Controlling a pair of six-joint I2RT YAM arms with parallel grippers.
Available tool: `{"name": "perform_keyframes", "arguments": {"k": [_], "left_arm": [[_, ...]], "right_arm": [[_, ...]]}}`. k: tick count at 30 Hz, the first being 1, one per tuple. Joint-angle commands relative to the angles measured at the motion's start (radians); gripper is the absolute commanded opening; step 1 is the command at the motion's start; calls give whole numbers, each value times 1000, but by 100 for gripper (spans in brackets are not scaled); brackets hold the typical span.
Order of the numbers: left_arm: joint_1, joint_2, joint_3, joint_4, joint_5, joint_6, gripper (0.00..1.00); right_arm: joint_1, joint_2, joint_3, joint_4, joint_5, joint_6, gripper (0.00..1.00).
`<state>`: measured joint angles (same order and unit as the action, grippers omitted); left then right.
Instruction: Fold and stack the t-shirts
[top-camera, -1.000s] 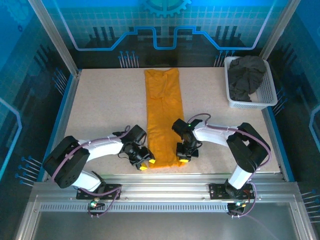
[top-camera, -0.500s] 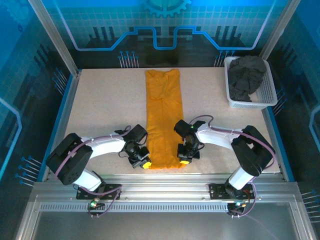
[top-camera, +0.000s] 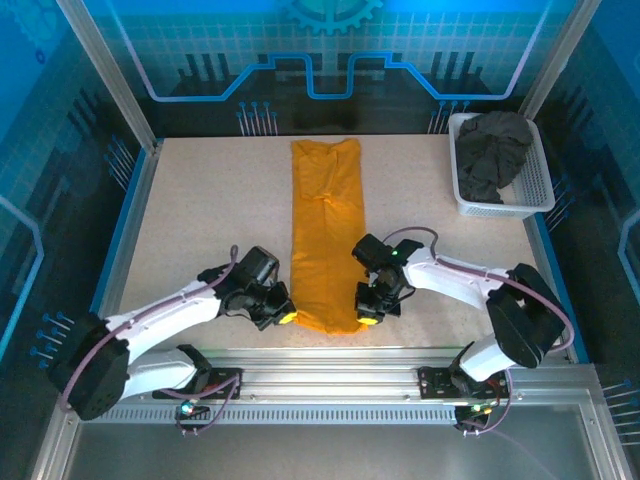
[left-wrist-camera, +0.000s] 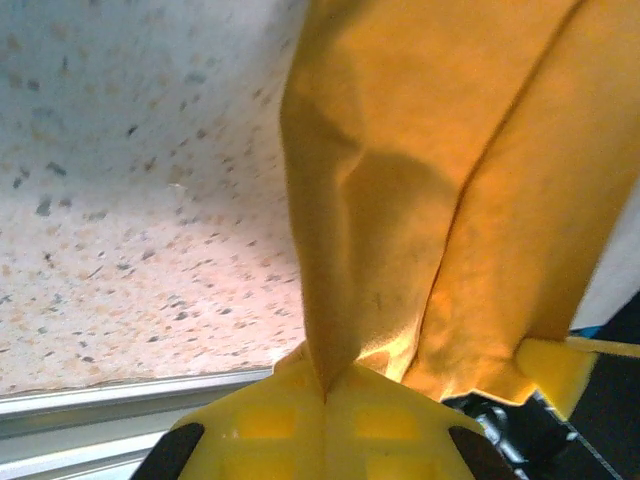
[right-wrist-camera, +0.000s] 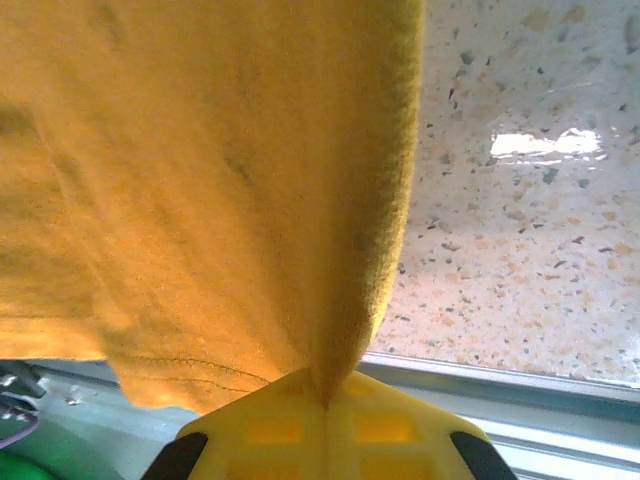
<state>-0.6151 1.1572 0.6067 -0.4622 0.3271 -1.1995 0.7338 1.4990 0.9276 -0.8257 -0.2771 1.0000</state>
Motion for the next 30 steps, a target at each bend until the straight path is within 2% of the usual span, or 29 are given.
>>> {"name": "perform_keyframes", "arguments": {"k": [1, 6, 18, 25, 30], "left_arm": [[57, -30, 59, 30, -43, -5, 0], [152, 30, 168, 117, -43, 10, 0], [341, 430, 537, 249, 16, 101, 0], [403, 674, 758, 247, 56, 154, 0], [424, 809, 871, 240, 92, 161, 0]], "right_arm": [[-56, -24, 83, -71, 23, 16, 0], [-165, 30, 237, -88, 40, -20, 0], [-353, 427, 775, -147, 47, -141, 0], [-409, 677, 1085, -203, 20, -173, 0], [-439, 817, 1233, -214, -17, -173, 0]]}}
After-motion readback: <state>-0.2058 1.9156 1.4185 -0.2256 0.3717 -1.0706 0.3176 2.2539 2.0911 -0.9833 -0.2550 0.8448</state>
